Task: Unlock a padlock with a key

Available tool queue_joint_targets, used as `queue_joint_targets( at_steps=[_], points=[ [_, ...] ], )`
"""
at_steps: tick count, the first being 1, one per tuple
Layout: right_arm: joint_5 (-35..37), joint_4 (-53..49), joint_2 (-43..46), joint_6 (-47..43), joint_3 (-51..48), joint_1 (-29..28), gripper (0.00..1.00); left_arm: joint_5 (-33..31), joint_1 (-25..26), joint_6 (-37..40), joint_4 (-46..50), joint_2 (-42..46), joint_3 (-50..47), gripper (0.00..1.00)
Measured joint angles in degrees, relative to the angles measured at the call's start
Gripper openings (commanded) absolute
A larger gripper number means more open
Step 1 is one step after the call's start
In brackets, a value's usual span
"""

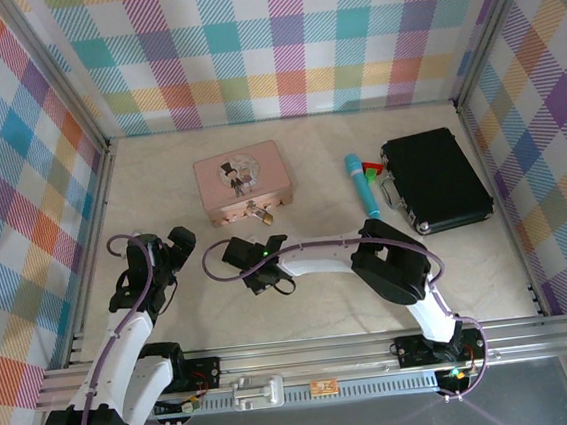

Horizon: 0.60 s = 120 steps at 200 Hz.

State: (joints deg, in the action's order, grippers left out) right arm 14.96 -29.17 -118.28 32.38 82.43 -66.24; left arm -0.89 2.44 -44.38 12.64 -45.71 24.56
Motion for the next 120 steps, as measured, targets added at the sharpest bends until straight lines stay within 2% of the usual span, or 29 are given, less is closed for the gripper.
queue_joint_targets(
  at_steps=[33,65,95,120],
  points=[
    [-1.11,1.97,0.96,-0.28,-1.64,0.52,0.00,1.31,-0.02,-0.55,0.59,1.49,0.00,1.00],
    [-5.40,5.53,4.09,-1.88,-6.54,2.82,0.00,3.74,-0.02,-2.23,0.76,3.80,-0.07,1.00],
    [-11.13,8.09,8.96,-3.17,-11.85,8.31,0.00,6.49,0.35,-6.14,-0.63,5.68,-1.27,1.00],
    [-16.37,11.10,14.91,-2.25,-15.65,14.27,0.00,7.54,3.56,-11.10,-4.76,5.66,-3.34,0.98]
  ],
)
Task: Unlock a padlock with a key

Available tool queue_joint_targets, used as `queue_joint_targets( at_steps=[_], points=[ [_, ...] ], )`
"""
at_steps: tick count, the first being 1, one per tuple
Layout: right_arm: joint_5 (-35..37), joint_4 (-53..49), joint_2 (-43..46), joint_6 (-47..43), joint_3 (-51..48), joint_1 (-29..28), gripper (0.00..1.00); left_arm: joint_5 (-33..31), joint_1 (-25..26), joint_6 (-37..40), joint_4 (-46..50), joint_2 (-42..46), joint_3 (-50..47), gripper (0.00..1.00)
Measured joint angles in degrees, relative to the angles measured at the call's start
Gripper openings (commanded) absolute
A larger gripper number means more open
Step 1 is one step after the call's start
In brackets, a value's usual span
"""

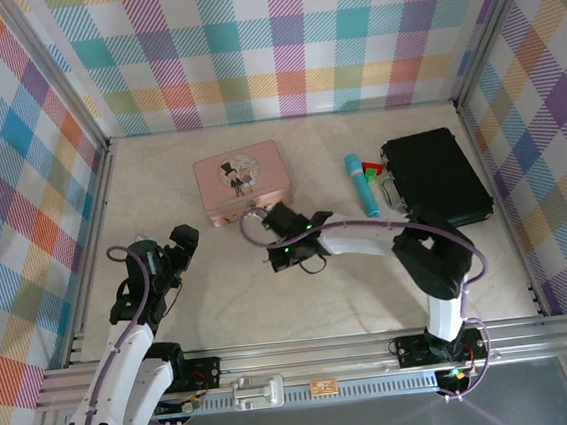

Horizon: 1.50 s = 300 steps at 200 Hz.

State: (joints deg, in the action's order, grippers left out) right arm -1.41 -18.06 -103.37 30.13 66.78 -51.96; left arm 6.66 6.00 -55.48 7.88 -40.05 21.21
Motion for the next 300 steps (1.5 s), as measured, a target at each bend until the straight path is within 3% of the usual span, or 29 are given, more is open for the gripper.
queue_joint_targets(
  at_steps=[26,61,117,142,211,249,262,270,300],
  points=[
    [-3.34,2.73,5.81,2.64,-3.32,5.11,0.00,-1.70,6.80,-3.69,-5.05,-1.01,-0.90,0.94],
    [-6.25,5.66,8.96,5.68,-4.33,7.82,0.00,-6.40,17.64,-2.86,-14.34,-7.78,-0.39,0.91],
    [-9.66,10.12,10.99,7.23,-4.35,9.03,0.00,-6.75,26.77,3.19,-28.94,-23.45,5.64,0.80],
    [-10.93,12.24,11.54,8.09,-4.35,9.33,0.00,-6.86,29.53,6.27,-31.76,-26.05,9.18,0.63],
    [-13.75,17.55,12.96,10.40,-4.76,10.40,0.00,-7.80,30.82,8.96,-35.06,-30.32,11.69,0.32],
    [-14.82,18.95,12.96,11.45,-5.29,10.73,0.00,-9.38,31.41,8.74,-35.21,-30.34,11.69,0.00],
    [-15.10,19.50,12.96,11.45,-5.53,10.78,0.00,-9.73,31.47,8.87,-35.15,-30.21,11.69,0.00],
    [-15.37,20.11,13.00,11.41,-5.84,10.80,0.12,-9.79,31.47,8.90,-35.06,-30.16,11.69,0.00],
    [-17.97,21.03,14.10,8.37,-6.93,12.22,0.36,-10.43,31.47,11.67,-32.85,-29.03,12.09,0.00]
  ],
)
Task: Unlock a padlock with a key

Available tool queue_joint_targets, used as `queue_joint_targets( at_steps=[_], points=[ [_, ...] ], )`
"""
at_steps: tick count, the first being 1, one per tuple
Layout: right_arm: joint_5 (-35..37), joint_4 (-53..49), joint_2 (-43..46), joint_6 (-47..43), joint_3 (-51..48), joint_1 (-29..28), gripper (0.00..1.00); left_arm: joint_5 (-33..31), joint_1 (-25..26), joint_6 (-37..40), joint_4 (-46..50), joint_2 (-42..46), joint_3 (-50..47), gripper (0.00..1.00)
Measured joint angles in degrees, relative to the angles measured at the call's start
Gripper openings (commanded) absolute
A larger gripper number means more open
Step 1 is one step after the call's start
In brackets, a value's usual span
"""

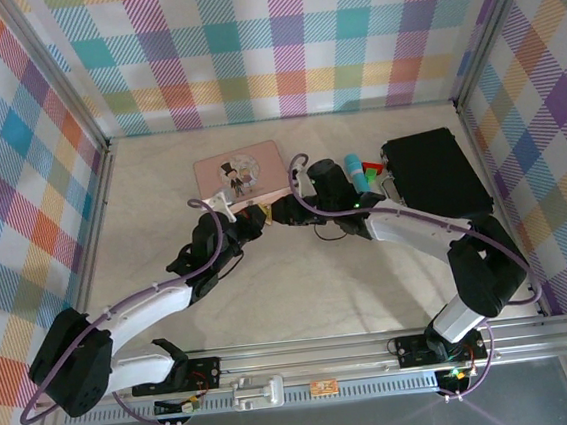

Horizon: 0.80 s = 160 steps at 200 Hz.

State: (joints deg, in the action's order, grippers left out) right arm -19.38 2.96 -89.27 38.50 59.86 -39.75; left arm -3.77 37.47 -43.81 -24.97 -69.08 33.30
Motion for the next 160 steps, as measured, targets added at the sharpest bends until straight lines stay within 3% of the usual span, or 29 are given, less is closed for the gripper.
queue_joint_targets(
  at_steps=[29,71,119,160],
  points=[
    [-5.42,0.44,3.54,-5.03,-0.20,4.68,0.39,0.48,-0.04,7.80,4.55,2.71,3.17,0.00],
    [-20.37,6.47,5.07,-7.72,-0.37,11.96,0.36,8.46,-1.16,16.87,6.88,4.74,7.04,0.00],
    [-33.94,18.80,3.48,-5.97,-2.89,11.98,0.33,16.61,-2.73,18.67,6.38,4.15,7.06,0.00],
    [-38.34,24.70,1.55,-4.42,-5.05,11.93,0.33,20.39,-2.75,18.58,5.22,2.93,7.06,0.00]
  ],
)
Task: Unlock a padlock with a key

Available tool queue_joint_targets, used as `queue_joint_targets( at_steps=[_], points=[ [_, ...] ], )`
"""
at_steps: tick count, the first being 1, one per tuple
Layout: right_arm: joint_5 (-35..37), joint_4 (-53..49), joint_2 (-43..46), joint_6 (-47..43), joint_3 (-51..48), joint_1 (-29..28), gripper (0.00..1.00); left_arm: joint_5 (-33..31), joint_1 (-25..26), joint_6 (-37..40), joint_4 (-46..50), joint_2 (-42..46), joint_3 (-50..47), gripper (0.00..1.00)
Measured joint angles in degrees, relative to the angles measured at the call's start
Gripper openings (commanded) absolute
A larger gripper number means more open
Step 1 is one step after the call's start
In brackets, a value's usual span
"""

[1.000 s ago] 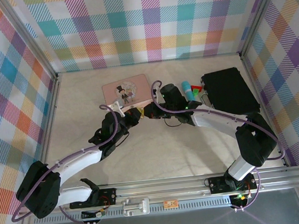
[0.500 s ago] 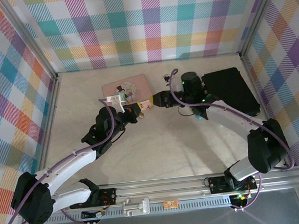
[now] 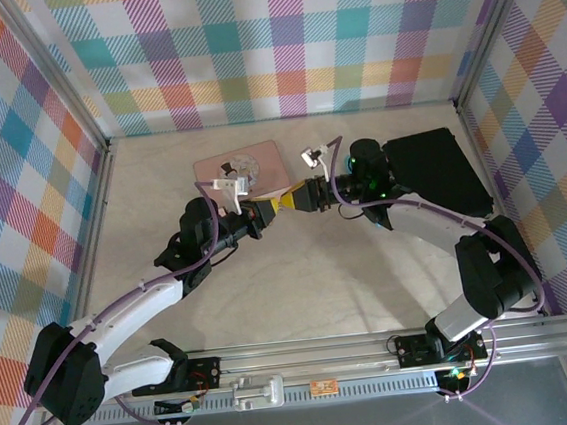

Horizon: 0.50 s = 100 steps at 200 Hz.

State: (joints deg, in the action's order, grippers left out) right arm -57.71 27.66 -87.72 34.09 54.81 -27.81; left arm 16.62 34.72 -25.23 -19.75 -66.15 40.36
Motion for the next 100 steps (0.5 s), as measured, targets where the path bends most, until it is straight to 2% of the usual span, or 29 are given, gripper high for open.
queue_joint_targets(
  at_steps=[100],
  points=[
    [-1.55,4.37,-2.36,1.49,-0.83,0.00,0.36,1.79,-0.37,-0.48,-0.31,-0.02,0.04,0.00]
  ],
)
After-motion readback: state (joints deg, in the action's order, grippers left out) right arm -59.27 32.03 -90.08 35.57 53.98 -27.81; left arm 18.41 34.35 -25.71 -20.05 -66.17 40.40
